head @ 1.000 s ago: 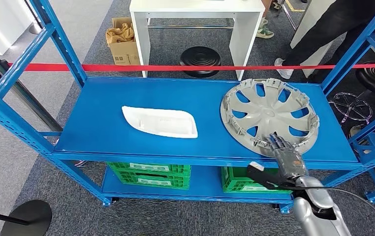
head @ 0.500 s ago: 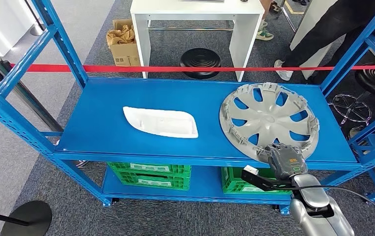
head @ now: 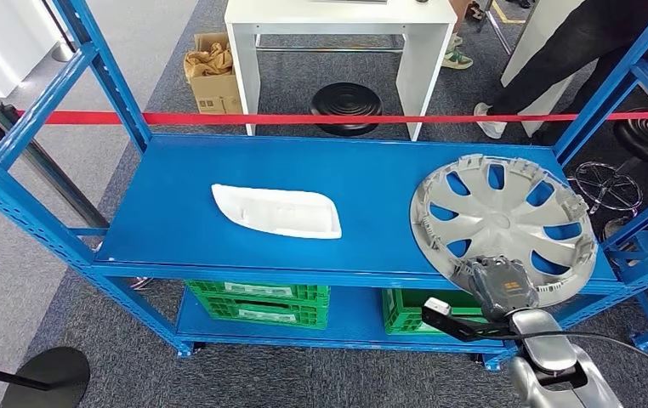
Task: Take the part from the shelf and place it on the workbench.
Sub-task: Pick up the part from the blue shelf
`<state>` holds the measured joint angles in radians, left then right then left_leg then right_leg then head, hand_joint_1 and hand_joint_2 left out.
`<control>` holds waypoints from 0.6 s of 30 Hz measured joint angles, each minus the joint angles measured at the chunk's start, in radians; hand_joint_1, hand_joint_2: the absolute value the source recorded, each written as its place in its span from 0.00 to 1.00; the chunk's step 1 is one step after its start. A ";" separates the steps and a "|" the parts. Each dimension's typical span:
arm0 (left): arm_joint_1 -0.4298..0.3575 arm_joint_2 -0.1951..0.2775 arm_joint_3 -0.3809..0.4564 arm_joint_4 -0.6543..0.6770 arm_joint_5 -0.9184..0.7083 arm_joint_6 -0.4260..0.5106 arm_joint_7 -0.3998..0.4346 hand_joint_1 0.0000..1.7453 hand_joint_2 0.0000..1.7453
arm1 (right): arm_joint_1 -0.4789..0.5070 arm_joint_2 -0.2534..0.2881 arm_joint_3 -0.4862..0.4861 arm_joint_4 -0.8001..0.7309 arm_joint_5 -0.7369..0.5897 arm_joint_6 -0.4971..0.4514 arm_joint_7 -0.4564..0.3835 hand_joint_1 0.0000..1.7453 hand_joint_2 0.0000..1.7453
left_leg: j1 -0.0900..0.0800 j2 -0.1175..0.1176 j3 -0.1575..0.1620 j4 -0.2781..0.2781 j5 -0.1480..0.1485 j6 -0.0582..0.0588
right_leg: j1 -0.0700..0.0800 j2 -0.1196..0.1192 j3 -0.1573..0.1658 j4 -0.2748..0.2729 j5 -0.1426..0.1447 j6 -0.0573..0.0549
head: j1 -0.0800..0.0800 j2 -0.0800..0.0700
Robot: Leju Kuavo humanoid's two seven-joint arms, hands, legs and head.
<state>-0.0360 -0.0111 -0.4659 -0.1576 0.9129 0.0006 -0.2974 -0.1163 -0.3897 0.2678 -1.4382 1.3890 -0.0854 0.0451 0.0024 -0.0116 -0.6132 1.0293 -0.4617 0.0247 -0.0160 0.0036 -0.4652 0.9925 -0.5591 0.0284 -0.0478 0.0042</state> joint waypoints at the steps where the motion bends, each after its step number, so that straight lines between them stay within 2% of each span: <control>1: 0.000 0.000 0.000 0.000 0.000 0.000 -0.002 0.00 0.00 | 0.007 -0.003 -0.002 -0.010 0.002 0.002 0.001 1.00 1.00 | 0.000 0.000 0.000 0.000 0.000 0.000 | 0.000 0.000 0.000 0.000 0.000 0.000 | 0.000 0.000; 6: 0.000 0.000 -0.004 0.000 -0.002 -0.002 -0.031 0.00 0.00 | 0.025 -0.007 -0.018 -0.030 -0.043 -0.002 -0.032 1.00 1.00 | 0.000 0.001 0.000 0.000 0.000 0.000 | 0.000 0.000 0.000 0.000 0.000 0.000 | 0.000 0.000; 12: -0.001 0.003 -0.026 0.000 -0.026 -0.029 -0.156 0.00 0.00 | 0.053 -0.006 -0.068 -0.047 -0.188 -0.030 -0.139 1.00 1.00 | 0.000 0.001 0.000 0.000 0.000 0.000 | 0.000 0.000 0.000 0.000 0.000 0.000 | 0.000 0.000; 18: -0.001 0.006 -0.040 0.000 -0.040 -0.051 -0.179 0.00 0.00 | 0.062 -0.002 -0.096 -0.071 -0.265 -0.052 -0.197 1.00 1.00 | 0.000 0.000 0.000 0.000 0.000 0.000 | 0.000 0.000 0.000 0.000 0.000 0.000 | 0.000 0.000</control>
<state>-0.0374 -0.0046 -0.5058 -0.1579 0.8732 -0.0504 -0.4763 -0.0541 -0.3914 0.1715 -1.5090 1.1242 -0.1373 -0.1516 0.0023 -0.0112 -0.6136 1.0292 -0.4618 0.0246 -0.0159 0.0039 -0.4656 0.9926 -0.5591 0.0285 -0.0477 0.0042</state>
